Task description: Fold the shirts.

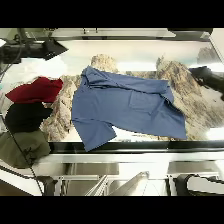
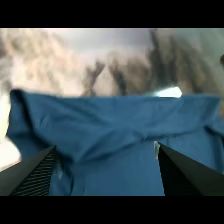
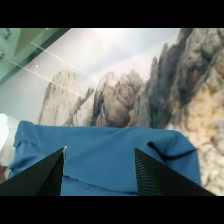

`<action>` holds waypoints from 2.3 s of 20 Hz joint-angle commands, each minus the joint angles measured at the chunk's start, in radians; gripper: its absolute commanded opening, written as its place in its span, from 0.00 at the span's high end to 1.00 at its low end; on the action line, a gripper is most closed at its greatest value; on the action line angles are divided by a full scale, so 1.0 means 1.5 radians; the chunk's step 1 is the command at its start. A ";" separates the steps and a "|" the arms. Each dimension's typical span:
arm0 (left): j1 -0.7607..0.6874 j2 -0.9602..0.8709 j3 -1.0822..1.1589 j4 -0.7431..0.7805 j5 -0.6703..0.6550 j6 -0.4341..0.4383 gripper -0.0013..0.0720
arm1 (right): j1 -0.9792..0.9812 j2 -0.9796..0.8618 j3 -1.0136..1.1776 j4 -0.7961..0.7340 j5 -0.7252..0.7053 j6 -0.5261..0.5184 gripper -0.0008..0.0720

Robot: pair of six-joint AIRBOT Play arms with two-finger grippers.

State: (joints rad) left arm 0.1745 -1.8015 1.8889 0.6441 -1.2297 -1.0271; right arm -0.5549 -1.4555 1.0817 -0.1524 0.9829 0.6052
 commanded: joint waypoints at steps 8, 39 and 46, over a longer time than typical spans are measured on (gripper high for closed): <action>0.064 0.130 -0.412 0.170 -0.144 -0.122 0.04 | -0.181 0.027 0.006 -0.138 0.300 0.113 0.49; -0.039 0.027 -0.433 0.093 -0.194 0.010 0.96 | -0.199 0.019 -0.215 -0.566 0.206 0.148 0.46; -0.039 0.027 -0.433 0.093 -0.205 0.010 0.96 | -0.108 0.003 -0.250 -0.535 0.178 0.164 0.47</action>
State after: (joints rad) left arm 0.1162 -1.7603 1.2392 0.7830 -1.5261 -1.0119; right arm -0.7727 -1.4384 0.7238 -0.9485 1.2831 0.8455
